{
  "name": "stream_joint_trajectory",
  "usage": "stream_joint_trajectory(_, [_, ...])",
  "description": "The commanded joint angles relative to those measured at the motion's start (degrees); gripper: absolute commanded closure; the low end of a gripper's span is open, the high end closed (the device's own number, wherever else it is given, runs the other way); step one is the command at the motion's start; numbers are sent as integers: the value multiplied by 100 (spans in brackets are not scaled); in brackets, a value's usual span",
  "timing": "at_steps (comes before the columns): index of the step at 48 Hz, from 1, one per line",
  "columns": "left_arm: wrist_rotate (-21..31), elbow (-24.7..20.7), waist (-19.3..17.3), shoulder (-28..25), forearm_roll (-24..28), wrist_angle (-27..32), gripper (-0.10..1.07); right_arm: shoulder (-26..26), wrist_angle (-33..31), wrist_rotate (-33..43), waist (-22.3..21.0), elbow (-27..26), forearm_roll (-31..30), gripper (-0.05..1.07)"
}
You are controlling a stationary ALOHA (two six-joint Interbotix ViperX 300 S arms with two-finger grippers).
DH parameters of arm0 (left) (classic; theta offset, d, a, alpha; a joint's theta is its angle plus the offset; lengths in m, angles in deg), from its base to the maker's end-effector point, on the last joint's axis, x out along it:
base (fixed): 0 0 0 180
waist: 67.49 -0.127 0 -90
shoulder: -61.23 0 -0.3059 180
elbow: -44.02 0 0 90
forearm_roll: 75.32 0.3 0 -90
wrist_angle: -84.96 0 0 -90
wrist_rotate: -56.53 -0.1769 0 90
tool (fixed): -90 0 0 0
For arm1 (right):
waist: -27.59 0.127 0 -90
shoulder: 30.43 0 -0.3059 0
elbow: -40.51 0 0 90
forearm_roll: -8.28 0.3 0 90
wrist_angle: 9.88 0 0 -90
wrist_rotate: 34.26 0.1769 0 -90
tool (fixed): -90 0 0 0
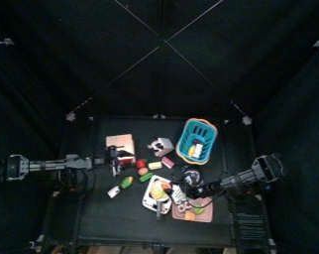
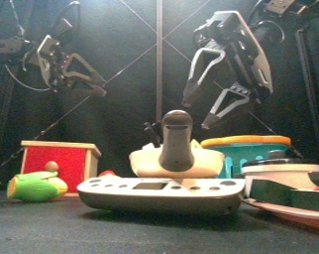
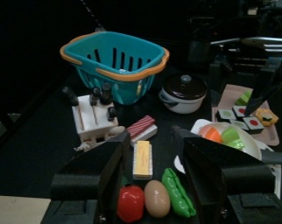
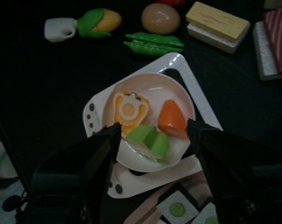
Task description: Grab lid
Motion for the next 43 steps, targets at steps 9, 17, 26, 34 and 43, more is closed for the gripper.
stream_joint_trajectory(9, [0, -70, 0, 9, 0, -26, 16, -703, -1441, -9, 123, 316, 905, 10])
stream_joint_trajectory(17, [-9, -70, -9, 9, 0, -26, 16, -879, -1951, -9, 158, 545, 1248, 10])
stream_joint_trajectory(26, [-9, -70, -9, 9, 9, -26, 16, -896, -2136, -9, 158, 703, 1459, 10])
stream_joint_trajectory(34, [-9, -70, -9, 9, 9, -26, 16, -870, -2232, -9, 158, 782, 1494, 10])
stream_joint_trajectory(43, [-9, -70, -9, 9, 9, -26, 16, -809, -2241, 0, 105, 870, 1459, 10])
